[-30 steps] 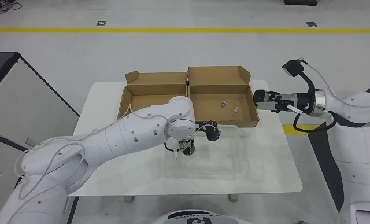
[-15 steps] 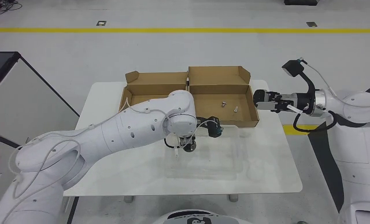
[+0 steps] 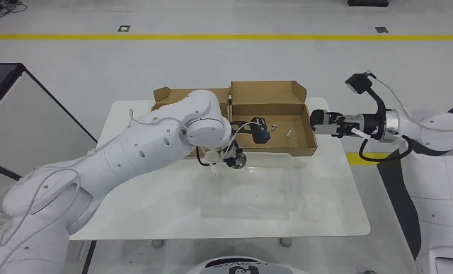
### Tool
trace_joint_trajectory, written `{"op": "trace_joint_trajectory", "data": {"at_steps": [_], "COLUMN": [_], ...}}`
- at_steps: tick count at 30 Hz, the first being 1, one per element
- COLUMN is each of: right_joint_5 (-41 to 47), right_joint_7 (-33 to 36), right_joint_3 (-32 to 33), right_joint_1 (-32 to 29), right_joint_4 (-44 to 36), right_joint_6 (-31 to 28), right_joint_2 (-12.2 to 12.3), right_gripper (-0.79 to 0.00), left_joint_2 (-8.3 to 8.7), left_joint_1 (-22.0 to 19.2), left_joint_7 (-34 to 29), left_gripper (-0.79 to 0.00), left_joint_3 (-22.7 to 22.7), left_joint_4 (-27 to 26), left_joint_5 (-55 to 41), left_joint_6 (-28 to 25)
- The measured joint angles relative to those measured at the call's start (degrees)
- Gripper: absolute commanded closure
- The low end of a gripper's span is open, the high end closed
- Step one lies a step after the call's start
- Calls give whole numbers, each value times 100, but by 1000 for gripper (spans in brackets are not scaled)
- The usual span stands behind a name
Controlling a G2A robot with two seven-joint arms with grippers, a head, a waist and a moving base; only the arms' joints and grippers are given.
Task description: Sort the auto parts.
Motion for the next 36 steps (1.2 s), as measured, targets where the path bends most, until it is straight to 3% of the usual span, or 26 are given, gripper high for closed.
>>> {"op": "trace_joint_trajectory", "data": {"at_steps": [6,12,17,21,25,30,36], "right_joint_5": [0,0,0,0,0,0,0], "right_joint_7": [0,0,0,0,0,0,0], "right_joint_3": [0,0,0,0,0,0,0], "right_joint_1": [0,0,0,0,0,0,0], "right_joint_4": [0,0,0,0,0,0,0], "right_joint_6": [0,0,0,0,0,0,0], "right_joint_2": [0,0,0,0,0,0,0], "right_gripper": [-785,-785,-785,-785,-785,-785,-785], "left_joint_2": [454,787,917,968,973,982,1062], "left_joint_1": [419,1066,1516,1802,1896,1822,1616], "left_joint_7": [110,989,1736,2194,2230,2613,3029], "left_gripper": [0,0,0,0,0,0,0], "left_joint_3": [-910,-1923,-2523,-2913,-3035,-2818,-2481], "left_joint_4": [-377,-496,-417,-202,-24,-25,87], "left_joint_5": [-355,-996,-1776,-2942,-4058,-5117,-5432], "left_joint_6": [-203,-521,-1013,-1824,-2635,-3096,-3512]}}
